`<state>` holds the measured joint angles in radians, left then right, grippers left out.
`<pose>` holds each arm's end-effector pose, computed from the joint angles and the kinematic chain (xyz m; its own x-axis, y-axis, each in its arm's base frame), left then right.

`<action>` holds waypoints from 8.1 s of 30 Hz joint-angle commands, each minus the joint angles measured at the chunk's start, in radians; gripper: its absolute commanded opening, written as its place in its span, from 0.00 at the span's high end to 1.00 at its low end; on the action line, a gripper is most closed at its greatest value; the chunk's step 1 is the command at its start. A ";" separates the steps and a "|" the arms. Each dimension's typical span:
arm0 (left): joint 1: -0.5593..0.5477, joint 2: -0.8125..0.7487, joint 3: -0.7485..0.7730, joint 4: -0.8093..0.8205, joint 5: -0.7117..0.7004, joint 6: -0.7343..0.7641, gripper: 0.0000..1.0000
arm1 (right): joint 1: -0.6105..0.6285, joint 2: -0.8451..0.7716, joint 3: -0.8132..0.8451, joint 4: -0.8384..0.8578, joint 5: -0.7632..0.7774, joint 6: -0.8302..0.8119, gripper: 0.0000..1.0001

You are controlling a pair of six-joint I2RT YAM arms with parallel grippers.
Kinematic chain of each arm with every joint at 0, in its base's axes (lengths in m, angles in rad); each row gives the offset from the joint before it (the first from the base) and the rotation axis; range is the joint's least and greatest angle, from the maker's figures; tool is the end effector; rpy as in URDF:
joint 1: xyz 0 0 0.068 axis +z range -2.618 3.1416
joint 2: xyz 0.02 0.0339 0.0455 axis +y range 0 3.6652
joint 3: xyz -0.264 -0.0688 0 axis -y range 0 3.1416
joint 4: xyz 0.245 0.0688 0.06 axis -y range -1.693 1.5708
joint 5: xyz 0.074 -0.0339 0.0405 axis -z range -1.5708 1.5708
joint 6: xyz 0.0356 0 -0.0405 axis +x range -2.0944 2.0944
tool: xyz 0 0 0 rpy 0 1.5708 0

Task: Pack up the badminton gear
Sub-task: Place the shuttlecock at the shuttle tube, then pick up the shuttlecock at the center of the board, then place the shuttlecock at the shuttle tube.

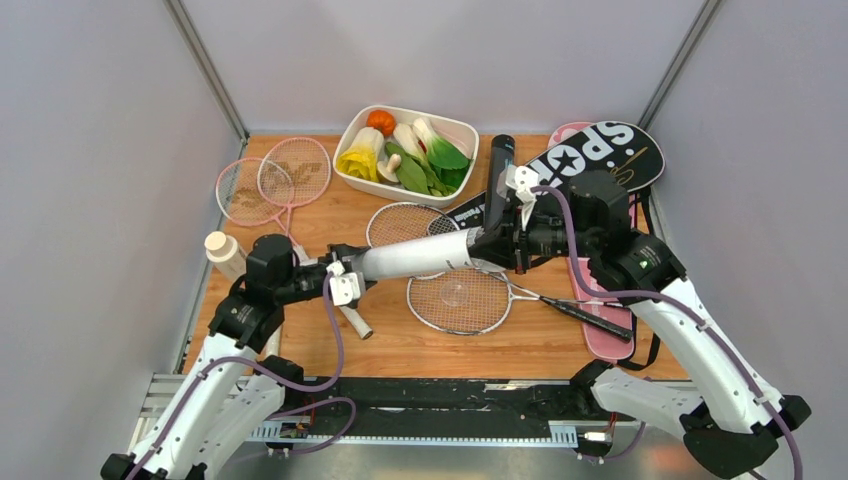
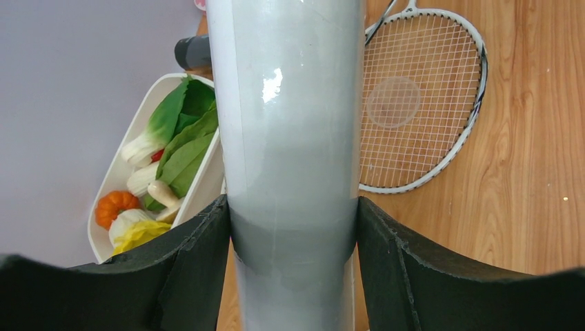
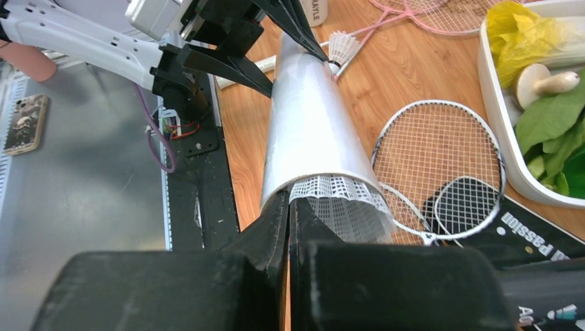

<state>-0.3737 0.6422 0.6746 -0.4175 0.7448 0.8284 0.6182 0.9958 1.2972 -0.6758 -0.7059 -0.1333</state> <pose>0.1256 -0.0752 0.3019 0.3923 0.4281 -0.8142 0.8345 0.2067 0.5107 0.1387 0.1270 0.4281 -0.1714 -0.2460 -0.9540 -0.9644 0.2397 0.1114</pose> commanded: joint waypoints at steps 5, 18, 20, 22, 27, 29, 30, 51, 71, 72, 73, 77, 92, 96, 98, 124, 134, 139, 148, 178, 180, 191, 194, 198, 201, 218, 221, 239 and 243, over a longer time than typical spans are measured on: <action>-0.005 -0.032 0.038 0.041 0.052 0.034 1.00 | 0.027 0.042 -0.018 0.132 -0.074 0.043 1.00; -0.004 -0.040 0.020 -0.001 0.036 0.085 1.00 | 0.031 0.064 -0.046 0.207 -0.101 0.103 0.80; -0.004 -0.044 0.018 0.002 0.028 0.083 1.00 | 0.031 0.053 -0.036 0.205 -0.087 0.109 0.78; -0.005 -0.057 0.015 0.012 0.027 0.082 1.00 | 0.031 0.024 -0.033 0.204 -0.065 0.110 0.73; -0.005 -0.092 -0.014 0.073 -0.005 0.052 1.00 | 0.031 -0.017 -0.032 0.203 -0.029 0.121 0.51; -0.005 -0.086 -0.004 0.067 -0.030 0.050 1.00 | 0.031 -0.028 -0.027 0.203 -0.020 0.127 0.47; -0.004 -0.083 -0.002 0.068 -0.046 0.048 1.00 | 0.031 -0.035 -0.024 0.204 -0.012 0.127 0.43; -0.004 -0.230 0.139 0.187 -0.599 -0.414 1.00 | 0.031 -0.097 -0.254 0.721 0.523 0.634 0.30; -0.005 -0.359 0.309 0.035 -0.732 -0.677 1.00 | 0.243 1.008 0.307 0.865 0.310 0.364 0.16; -0.004 -0.364 0.310 0.035 -0.730 -0.684 1.00 | 0.245 1.060 0.365 0.864 0.282 0.354 0.16; -0.004 -0.373 0.309 0.038 -0.726 -0.684 1.00 | 0.247 1.109 0.409 0.865 0.267 0.353 0.16; -0.004 -0.391 0.292 0.049 -0.739 -0.669 1.00 | 0.260 1.283 0.565 0.904 0.211 0.405 0.16; -0.005 -0.411 0.302 0.036 -0.680 -0.795 1.00 | 0.295 1.672 0.853 1.265 0.054 0.667 0.10; -0.005 -0.425 0.296 0.030 -0.678 -0.799 1.00 | 0.299 1.744 0.934 1.302 0.030 0.736 0.10; -0.005 -0.425 0.298 0.026 -0.678 -0.794 1.00 | 0.302 1.755 0.939 1.300 0.033 0.729 0.11; -0.004 -0.439 0.276 0.006 -0.676 -0.815 1.00 | 0.321 1.590 0.798 1.046 -0.091 0.472 0.36; -0.004 -0.440 0.279 0.020 -0.657 -0.821 1.00 | 0.403 1.488 0.717 0.922 0.173 0.375 0.27; -0.005 -0.440 0.301 0.018 -0.647 -0.846 1.00 | 0.436 1.526 0.764 0.865 0.349 0.321 0.21; -0.004 -0.441 0.318 0.020 -0.636 -0.869 1.00 | 0.461 1.538 0.762 0.868 0.504 0.225 0.18; -0.004 -0.443 0.294 0.054 -0.641 -0.857 1.00 | 0.499 1.562 0.749 0.833 0.615 0.118 0.22; -0.005 -0.444 0.294 0.058 -0.641 -0.855 1.00 | 0.500 1.565 0.750 0.829 0.628 0.103 0.20; -0.004 -0.445 0.367 0.073 -0.635 -0.879 1.00 | 0.502 1.582 0.783 0.823 0.631 0.100 0.39; -0.004 -0.445 0.379 0.073 -0.634 -0.881 1.00 | 0.502 1.554 0.764 0.846 0.606 0.112 0.51; -0.004 -0.446 0.390 0.057 -0.643 -0.869 1.00 | 0.500 1.470 0.670 0.947 0.574 0.143 0.58; -0.004 -0.448 0.389 0.041 -0.650 -0.850 1.00 | 0.497 1.405 0.617 0.993 0.564 0.194 0.59; -0.005 -0.511 0.150 0.045 -0.521 -0.809 1.00 | 0.369 0.702 0.108 1.136 0.817 0.268 0.58; -0.004 -0.564 0.041 0.146 -0.439 -0.805 1.00 | 0.335 0.547 0.075 1.133 0.843 0.266 0.59; -0.005 -0.570 -0.288 0.579 -0.248 -0.961 1.00 | 0.338 0.348 0.075 1.421 0.656 0.394 0.59; -0.004 -0.565 -0.286 0.574 -0.248 -0.951 1.00 | 0.355 0.377 0.067 1.446 0.641 0.424 0.59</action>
<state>-0.3786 0.0685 0.3786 0.0349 0.4702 -0.1078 0.9546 1.3449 1.3712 0.7002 -0.0143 0.2283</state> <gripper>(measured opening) 0.682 0.414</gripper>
